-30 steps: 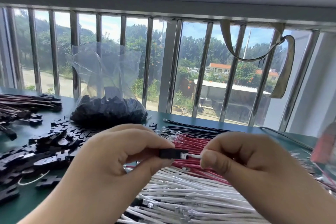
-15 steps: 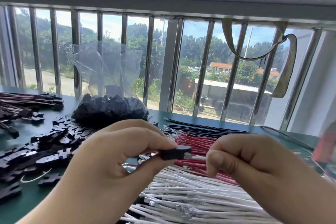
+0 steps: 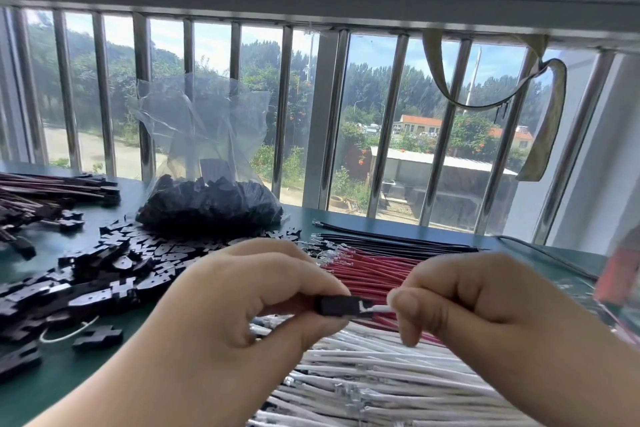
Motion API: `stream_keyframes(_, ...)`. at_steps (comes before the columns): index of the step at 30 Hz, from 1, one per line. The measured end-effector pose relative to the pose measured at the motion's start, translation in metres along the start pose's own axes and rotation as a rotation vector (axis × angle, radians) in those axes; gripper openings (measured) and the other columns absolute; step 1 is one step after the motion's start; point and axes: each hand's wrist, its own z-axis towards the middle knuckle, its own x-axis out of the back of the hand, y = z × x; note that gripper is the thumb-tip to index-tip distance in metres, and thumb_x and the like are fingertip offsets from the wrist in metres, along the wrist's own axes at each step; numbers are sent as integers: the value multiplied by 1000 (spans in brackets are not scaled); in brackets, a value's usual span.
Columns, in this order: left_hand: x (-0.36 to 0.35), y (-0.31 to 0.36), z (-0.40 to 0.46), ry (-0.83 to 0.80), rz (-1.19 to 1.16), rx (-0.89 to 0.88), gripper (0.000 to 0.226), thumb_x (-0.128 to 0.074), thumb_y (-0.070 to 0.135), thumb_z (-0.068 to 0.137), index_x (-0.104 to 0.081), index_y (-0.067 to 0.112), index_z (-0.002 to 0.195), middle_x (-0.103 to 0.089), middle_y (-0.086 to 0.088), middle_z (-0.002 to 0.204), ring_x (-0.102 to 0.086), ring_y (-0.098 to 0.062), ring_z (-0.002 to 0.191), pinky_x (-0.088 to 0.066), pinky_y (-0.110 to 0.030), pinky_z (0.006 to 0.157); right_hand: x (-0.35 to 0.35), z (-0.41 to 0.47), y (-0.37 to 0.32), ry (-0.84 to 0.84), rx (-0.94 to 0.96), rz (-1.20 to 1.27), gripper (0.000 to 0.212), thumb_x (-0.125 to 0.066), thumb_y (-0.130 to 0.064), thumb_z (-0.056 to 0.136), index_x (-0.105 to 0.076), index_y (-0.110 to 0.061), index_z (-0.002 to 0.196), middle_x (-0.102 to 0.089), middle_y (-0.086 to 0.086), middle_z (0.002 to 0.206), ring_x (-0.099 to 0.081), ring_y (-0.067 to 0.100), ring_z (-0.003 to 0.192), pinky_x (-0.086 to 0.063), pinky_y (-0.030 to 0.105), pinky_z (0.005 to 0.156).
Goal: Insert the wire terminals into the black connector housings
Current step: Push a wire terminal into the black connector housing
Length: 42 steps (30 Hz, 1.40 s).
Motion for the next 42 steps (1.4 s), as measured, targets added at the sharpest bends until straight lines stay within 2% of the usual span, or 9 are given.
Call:
stream_keyframes(3,-3,-2,3,104,35,-125,17,-69,31,69,-69,37,85,-62,20,80,-54,18,61,-39,5,56,-6,-3,-3,-18,-4,2,35,-44,-77,72,-63,-50,65,-55,-13,58,-48,0,51,-41,8,55)
stream_keyframes(7,-9,-3,1,152,-29,-126,21,-71,25,69,-71,37,86,-64,16,82,-63,6,67,-47,-4,58,-8,-3,-6,42,45,14,31,-42,-73,63,-64,-51,67,-58,-18,62,-50,-4,52,-39,4,53)
stream_keyframes(12,-2,1,3,46,-761,451,60,-88,56,36,-77,30,89,-73,3,90,-72,-28,69,-57,-33,51,-14,-2,2,180,157,-246,31,-49,-61,79,-64,-34,79,-61,-16,67,-56,-1,62,-45,13,56)
stream_keyframes(15,-2,0,5,-98,-963,705,47,-90,32,45,-76,6,81,-72,-17,80,-70,-26,61,-54,-28,44,-22,-5,5,235,266,-463,31,-47,-50,86,-65,-31,70,-57,-16,62,-53,1,52,-47,21,45)
stream_keyframes(22,3,-6,5,-185,-901,809,33,-88,7,44,-74,-4,72,-66,-18,64,-62,-18,48,-55,-30,45,-30,-6,8,154,281,-574,36,-38,-48,89,-65,-32,72,-51,-15,62,-50,4,50,-46,20,40)
stream_keyframes(28,-3,-3,4,-173,-884,790,25,-78,6,44,-73,-3,66,-62,-16,56,-59,-17,44,-56,-30,51,-42,-1,26,124,360,-582,72,-3,-49,97,-64,-28,65,-60,-15,63,-61,6,55,-52,26,44)
stream_keyframes(35,-5,-10,5,-228,-801,840,31,-75,11,41,-74,-2,69,-62,-18,60,-60,-18,48,-60,-35,57,-36,5,29,-92,265,-390,40,-36,-57,84,-62,-28,78,-59,-12,68,-55,2,60,-52,26,55)
stream_keyframes(38,2,-23,4,-204,-795,885,25,-75,8,44,-73,-2,67,-62,-16,62,-58,-17,47,-59,-34,55,-18,13,35,-251,-53,22,33,-47,-66,82,-69,-42,82,-63,-12,67,-54,18,56,-52,26,55)
stream_keyframes(42,5,-35,2,-250,-735,948,14,-74,5,52,-73,2,66,-66,-15,64,-58,-15,47,-58,-33,51,-18,23,67,-48,-185,-89,12,-59,-42,86,-70,-43,92,-64,-16,76,-56,-2,65,-46,12,64)
